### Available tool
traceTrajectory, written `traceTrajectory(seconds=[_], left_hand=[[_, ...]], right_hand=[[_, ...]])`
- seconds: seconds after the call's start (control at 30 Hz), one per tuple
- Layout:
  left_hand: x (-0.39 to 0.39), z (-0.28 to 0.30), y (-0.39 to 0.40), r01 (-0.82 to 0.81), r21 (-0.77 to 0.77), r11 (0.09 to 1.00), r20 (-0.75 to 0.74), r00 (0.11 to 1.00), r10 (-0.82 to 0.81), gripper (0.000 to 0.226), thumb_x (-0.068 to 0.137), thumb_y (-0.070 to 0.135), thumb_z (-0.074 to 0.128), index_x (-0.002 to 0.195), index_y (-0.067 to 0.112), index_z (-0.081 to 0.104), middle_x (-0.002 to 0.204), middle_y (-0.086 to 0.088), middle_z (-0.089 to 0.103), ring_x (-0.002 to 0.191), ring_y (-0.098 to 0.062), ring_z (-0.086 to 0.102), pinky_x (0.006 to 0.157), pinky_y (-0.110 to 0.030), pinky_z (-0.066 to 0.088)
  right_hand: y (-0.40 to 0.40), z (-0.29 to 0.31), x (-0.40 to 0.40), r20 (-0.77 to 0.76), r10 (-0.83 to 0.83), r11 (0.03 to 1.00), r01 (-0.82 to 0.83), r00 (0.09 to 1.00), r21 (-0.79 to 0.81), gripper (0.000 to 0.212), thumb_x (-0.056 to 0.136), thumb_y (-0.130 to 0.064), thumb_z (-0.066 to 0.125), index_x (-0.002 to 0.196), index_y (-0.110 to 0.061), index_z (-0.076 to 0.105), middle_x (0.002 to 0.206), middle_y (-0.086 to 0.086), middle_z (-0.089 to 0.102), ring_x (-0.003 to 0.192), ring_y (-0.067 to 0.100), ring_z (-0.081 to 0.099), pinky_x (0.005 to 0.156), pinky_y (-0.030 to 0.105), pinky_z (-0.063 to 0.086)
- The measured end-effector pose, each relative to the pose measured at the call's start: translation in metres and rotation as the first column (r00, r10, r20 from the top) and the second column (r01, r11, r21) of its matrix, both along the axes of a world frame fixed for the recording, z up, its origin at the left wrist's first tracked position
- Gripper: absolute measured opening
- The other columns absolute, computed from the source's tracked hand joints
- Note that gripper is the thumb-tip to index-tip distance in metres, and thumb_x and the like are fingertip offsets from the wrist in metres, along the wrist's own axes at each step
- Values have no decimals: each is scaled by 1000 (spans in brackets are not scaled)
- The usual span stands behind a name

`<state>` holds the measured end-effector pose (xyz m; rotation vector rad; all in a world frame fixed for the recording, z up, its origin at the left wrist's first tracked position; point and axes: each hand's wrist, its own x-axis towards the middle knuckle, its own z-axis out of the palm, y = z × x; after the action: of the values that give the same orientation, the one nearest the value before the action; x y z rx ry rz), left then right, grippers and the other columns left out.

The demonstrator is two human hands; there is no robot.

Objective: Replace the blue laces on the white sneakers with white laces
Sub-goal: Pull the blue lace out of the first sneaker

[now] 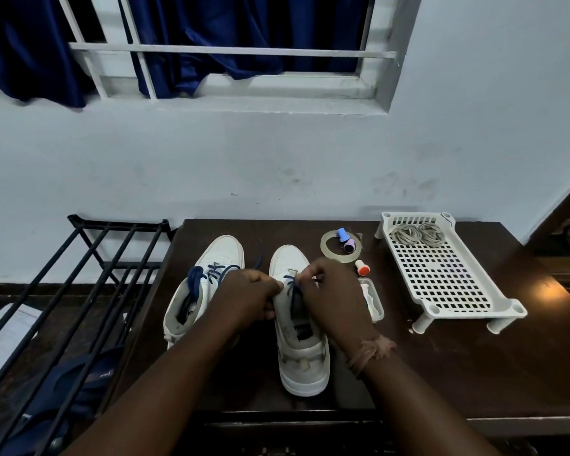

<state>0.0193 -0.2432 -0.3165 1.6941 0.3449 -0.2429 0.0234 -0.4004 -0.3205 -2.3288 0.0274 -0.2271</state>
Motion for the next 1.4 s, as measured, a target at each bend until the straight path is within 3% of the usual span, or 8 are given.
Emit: traceTrajectory(seconds=[0.1,0.33,0.47,0.7,0.93,1.13,1.27,1.4], left_hand=[[0,2,2,-1,29,1000,30,1000,1,17,90,9,68,91,-8,71,93,-34,70,73,-28,65,78,-48,61],[2,-3,1,12,148,989,58,998,-21,14,84,24,68,85,11,73,79,-12,75,75,-26,74,78,-53,62],[-4,-11,-15,-26,523,852,214,971,-103,33,77,54,77,85,26,63,77,9,67,75,-8,64,74,-33,53],[10,-22,11,52,521,852,120,984,-134,18,77,28,83,75,23,66,72,11,64,71,-6,60,62,-22,37],[5,-27,8,46,646,762,153,970,-188,14,84,28,73,88,29,60,88,12,66,86,-8,62,80,-35,50],[10,-23,-9,-41,817,576,421,725,-545,19,78,24,73,94,33,78,102,6,64,91,-20,54,78,-36,47],[11,-24,-21,-88,840,535,425,718,-551,12,77,34,68,85,31,75,93,9,65,86,-18,52,72,-36,46],[12,-28,-20,-106,841,531,427,734,-529,7,79,34,69,80,27,70,90,7,64,87,-19,55,70,-35,47]], right_hand=[[-10,12,6,-13,-206,933,201,978,299,20,91,-29,63,76,-16,65,76,-7,69,75,6,64,67,26,47],[-2,-3,-7,-208,70,996,-57,976,69,39,82,-35,73,117,-23,61,111,-9,55,106,8,53,90,23,42],[5,-11,-9,-138,5,1000,-7,990,-13,9,88,-15,61,97,-19,60,95,-1,60,93,15,58,78,30,47],[-24,-24,-1,-299,-77,948,162,951,272,7,78,-12,73,72,-14,70,67,0,70,65,13,62,59,25,46],[-24,-21,-5,-300,-87,932,184,950,312,9,80,-10,74,71,-11,73,64,-3,68,61,8,61,53,15,41],[-20,-7,-6,-258,-7,967,73,966,245,9,86,-19,70,79,-14,72,70,1,70,61,8,61,52,19,44],[-19,2,-2,-346,57,973,26,937,230,11,90,-14,66,85,-6,70,74,13,72,52,15,61,42,23,47],[-21,4,2,-352,89,976,-12,932,216,13,89,-17,68,82,-7,71,73,11,72,53,13,59,53,30,50]])
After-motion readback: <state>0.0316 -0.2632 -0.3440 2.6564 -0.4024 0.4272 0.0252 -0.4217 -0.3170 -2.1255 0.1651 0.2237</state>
